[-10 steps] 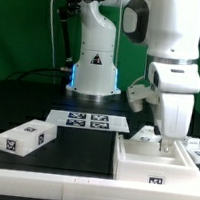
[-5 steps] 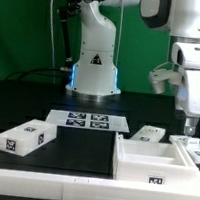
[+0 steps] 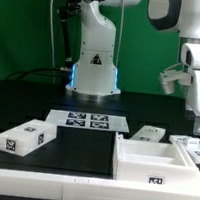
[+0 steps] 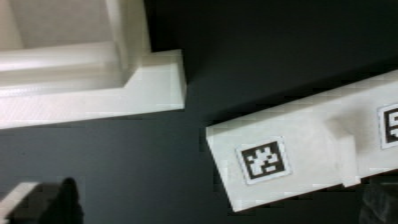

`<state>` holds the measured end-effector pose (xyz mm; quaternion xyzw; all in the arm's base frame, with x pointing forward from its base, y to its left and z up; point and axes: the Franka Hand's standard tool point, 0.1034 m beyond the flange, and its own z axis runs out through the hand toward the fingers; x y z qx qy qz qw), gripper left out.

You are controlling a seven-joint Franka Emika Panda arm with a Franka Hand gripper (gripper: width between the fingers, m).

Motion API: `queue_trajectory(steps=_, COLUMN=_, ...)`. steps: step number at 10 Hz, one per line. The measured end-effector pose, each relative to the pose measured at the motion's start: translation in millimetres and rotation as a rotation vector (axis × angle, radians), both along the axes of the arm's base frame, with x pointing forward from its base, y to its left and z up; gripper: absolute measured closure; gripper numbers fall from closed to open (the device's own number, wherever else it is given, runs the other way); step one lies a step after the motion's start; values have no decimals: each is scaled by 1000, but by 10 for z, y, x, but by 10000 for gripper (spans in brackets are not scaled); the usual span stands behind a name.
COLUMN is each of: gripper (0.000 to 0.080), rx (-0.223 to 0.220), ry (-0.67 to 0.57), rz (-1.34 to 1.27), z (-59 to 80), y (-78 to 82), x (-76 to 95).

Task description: Assemble cabinet

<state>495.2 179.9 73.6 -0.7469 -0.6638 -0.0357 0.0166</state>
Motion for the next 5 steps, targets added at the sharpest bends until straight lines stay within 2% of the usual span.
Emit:
queue_trajectory(steps=1, gripper=2, rx=15, ry=-32, rz=50, z=-13, y=27, x=13)
queue_trajectory(steps=5, gripper=2, rx=59, ry=-96, rz=172, z=-206, y=264, x=-193)
